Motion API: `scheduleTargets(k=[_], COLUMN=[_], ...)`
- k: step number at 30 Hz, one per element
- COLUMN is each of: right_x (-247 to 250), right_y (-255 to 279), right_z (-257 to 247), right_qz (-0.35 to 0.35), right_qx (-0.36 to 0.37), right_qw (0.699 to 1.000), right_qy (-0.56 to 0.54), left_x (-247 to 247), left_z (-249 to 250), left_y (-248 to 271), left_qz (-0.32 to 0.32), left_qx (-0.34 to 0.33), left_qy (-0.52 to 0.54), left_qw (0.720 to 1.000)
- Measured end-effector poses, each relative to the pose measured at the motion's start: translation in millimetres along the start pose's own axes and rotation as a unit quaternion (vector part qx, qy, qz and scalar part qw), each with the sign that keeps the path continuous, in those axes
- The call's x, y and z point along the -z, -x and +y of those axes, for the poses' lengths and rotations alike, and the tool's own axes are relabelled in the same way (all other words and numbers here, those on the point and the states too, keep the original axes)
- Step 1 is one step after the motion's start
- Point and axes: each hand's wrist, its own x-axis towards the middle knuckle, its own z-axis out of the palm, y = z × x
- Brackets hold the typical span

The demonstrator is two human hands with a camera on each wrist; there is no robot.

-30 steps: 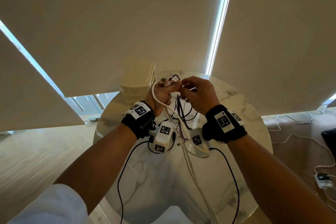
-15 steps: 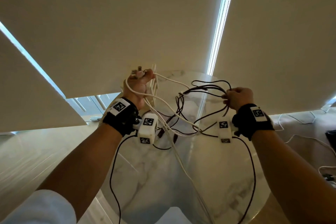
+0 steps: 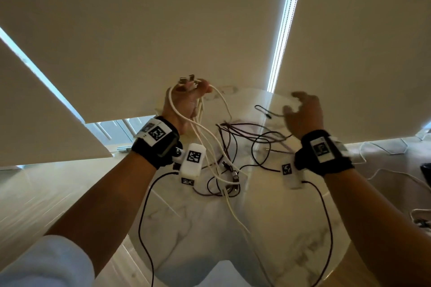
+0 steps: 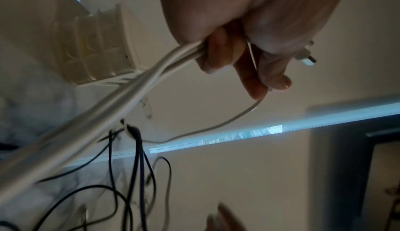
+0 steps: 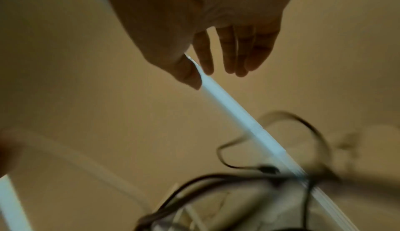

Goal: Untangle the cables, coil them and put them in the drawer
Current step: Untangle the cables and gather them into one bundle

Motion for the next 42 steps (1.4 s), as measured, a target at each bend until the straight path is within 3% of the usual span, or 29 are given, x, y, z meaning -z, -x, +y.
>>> scheduleTargets(k=[2,4,5,6,9,12,16,18,21,23,25,27,31,36,42], right_x=[-11.7,-23.3,-29.2,-34.7,-39.9,-29.7,-12.6,-10.7,-20.4,-32.6,-42.2,-45.0,-40.4,-34.2,-39.7], right_y=[20.9,35.1,38.6,40.3,35.8,32.9,30.2,32.4,39.9,48.4,56.0,58.8,57.9,46.6,42.9], right_z=[-24.9,-41.4,-45.3,-46.3,-43.2,-47.6,-62.3,-61.9,-45.3,-33.6,-27.8,-27.8,-21.1,7.1,37.9], right_qz=[-0.105,-0.309,-0.377,-0.394,-0.318,-0.314,-0.313,-0.296,-0.284,-0.342,-0.369,-0.362,-0.383,-0.387,-0.34], right_qx=[0.104,0.105,0.09,0.084,0.099,0.137,0.204,0.216,0.152,0.097,0.09,0.087,0.094,0.035,0.0], right_qw=[0.989,0.945,0.92,0.913,0.941,0.935,0.918,0.917,0.93,0.927,0.92,0.922,0.917,0.921,0.938], right_qy=[-0.001,-0.037,-0.055,-0.06,-0.054,-0.086,-0.134,-0.156,-0.179,-0.122,-0.096,-0.108,-0.051,-0.004,0.062], left_x=[-14.1,-23.6,-26.1,-26.5,-20.8,-15.3,-21.8,-26.8,-27.9,-29.1,-30.8,-32.3,-18.1,7.5,16.4], left_z=[-3.5,-5.9,-6.3,-6.5,-11.1,-28.1,-64.2,-73.7,-80.0,-74.1,-69.9,-65.5,-58.5,-60.1,-50.5], left_y=[4.4,8.5,10.8,12.3,11.2,12.4,24.8,25.2,18.1,19.3,18.0,16.8,4.1,-7.5,-8.7], left_qz=[-0.03,-0.057,-0.073,-0.085,-0.093,-0.056,-0.163,-0.172,-0.125,-0.093,-0.063,-0.033,0.078,0.115,0.151], left_qx=[-0.005,-0.011,-0.013,-0.014,-0.011,-0.03,0.004,0.033,-0.019,-0.03,-0.024,-0.011,0.08,0.103,0.1], left_qy=[-0.009,-0.002,0.004,0.007,0.006,-0.033,-0.124,-0.155,-0.223,-0.195,-0.172,-0.153,-0.054,-0.004,0.045], left_qw=[1.0,0.998,0.997,0.996,0.996,0.997,0.979,0.972,0.967,0.976,0.983,0.988,0.992,0.988,0.982])
